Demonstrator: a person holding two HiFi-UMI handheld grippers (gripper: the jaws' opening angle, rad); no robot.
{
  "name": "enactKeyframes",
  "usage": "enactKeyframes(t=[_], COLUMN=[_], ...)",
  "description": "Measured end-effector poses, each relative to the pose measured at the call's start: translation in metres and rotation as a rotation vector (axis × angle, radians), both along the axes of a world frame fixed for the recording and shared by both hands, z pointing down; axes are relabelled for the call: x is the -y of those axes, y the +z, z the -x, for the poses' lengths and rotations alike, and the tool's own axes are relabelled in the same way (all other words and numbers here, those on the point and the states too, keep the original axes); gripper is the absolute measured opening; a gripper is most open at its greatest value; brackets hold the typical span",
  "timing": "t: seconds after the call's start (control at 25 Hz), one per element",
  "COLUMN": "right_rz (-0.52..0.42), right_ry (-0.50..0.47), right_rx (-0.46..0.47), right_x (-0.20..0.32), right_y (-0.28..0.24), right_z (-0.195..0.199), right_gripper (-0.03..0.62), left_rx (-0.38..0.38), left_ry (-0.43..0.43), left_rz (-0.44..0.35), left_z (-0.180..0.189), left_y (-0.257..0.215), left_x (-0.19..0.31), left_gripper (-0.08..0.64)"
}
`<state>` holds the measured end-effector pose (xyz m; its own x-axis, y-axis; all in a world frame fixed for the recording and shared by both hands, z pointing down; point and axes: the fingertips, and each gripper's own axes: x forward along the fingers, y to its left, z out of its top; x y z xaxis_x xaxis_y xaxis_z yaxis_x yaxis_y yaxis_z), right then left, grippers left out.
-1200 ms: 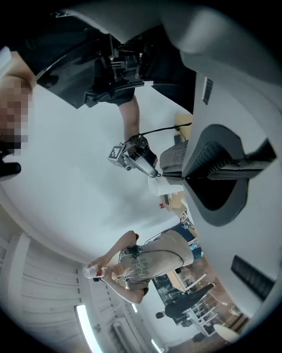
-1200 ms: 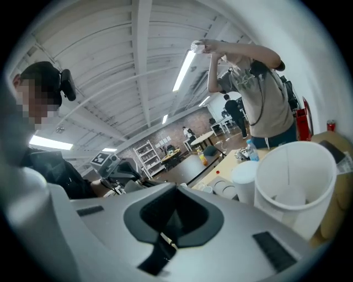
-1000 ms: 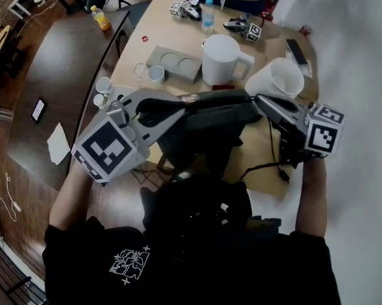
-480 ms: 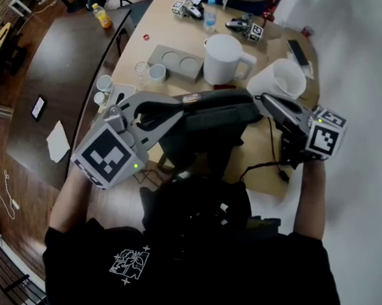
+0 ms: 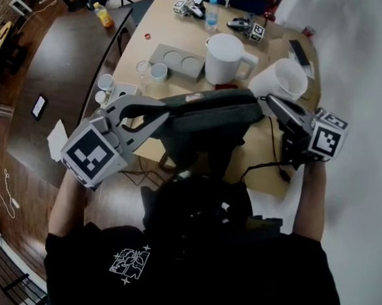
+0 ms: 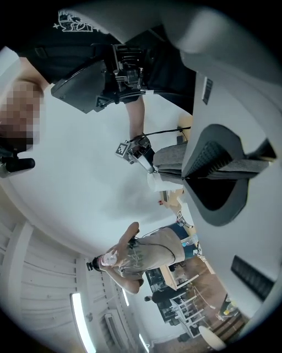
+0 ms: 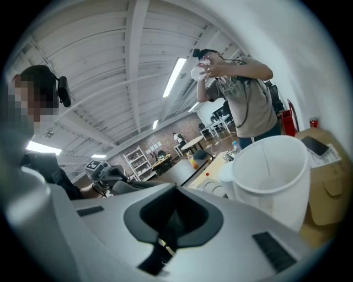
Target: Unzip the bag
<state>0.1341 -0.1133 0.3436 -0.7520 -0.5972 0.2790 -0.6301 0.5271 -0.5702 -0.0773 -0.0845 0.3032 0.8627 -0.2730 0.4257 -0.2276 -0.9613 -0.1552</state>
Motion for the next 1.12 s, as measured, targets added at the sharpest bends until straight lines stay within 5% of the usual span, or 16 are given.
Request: enactKeyframes(t=[0.36, 0.6, 0.8, 0.96, 1.12], right_rz=[0.023, 0.052, 0.041, 0.031, 0.020], right_ry=[0.029, 0.048, 0.137, 0.119, 0.106], right_rx=[0.007, 0.040, -0.066, -0.044, -0.032], right_x=[-0.001, -0.004, -0.003, -0.005, -0.009], right_y=[0.010, 0.023, 0.025, 0.017, 0.019], right_z=[-0.010, -0.018, -0.053, -0.041, -0.040], right_gripper=[0.008, 0.008, 0.008, 0.008, 0.009], left_rx=[-0.130, -0.147, -0.325, -0.332, -0.263], left_ry=[-0.126, -0.190, -0.483, -0.423, -0.300], left_rz=[0.113, 0.152, 0.174, 0.150, 0.122], left_z=[0.033, 0.055, 0.155, 0.126, 0.075], left_y=[0.009, 0.021, 0.003, -0.002, 0.014], left_x=[0.005, 0.001, 0.028, 0.021, 0.014], left_gripper=[0.008, 0.009, 0.000, -0.002, -0.002])
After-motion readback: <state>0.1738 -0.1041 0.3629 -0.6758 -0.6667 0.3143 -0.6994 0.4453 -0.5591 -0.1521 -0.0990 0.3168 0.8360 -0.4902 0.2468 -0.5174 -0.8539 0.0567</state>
